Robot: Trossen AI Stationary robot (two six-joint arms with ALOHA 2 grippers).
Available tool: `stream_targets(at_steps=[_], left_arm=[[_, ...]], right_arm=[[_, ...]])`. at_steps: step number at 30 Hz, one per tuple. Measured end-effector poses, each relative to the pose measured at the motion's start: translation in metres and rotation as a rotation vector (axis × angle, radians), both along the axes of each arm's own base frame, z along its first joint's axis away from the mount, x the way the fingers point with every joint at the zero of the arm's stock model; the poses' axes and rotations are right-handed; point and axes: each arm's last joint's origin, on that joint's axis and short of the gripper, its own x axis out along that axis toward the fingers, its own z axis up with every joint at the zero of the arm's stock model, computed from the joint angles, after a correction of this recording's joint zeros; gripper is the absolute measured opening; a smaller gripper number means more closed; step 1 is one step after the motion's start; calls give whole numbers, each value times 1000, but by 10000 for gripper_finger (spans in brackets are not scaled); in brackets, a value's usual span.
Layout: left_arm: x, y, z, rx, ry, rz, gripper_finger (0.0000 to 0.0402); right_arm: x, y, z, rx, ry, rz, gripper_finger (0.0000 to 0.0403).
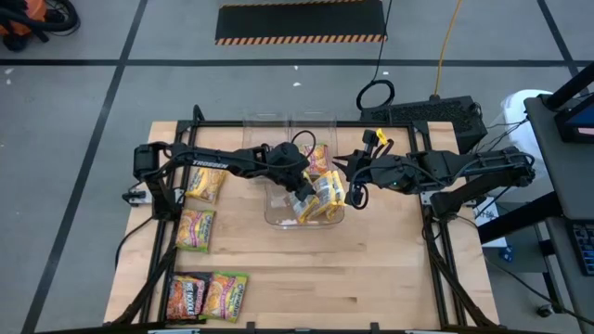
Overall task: Sort Maruchan noodles
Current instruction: Put the yellow noodle pack into the bottom transparent bin, then put the green noodle pack into the top right transparent bin
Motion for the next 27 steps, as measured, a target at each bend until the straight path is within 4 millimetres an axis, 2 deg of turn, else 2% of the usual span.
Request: stream_targets(at_steps=[10, 16, 21, 27], left_arm=[[0, -2, 0, 6, -5, -21, 73], [2, 4, 6, -27, -57, 7, 79], [-1, 8, 25, -119, -167, -62, 79], [-20, 7, 56, -26, -230, -146, 79]], right_arm=[[0, 0, 0, 0, 0, 0, 41], [0, 0, 0, 0, 0, 0, 41], [0, 0, 0, 2, 0, 3, 41], [0, 0, 0, 23, -14, -5, 41]])
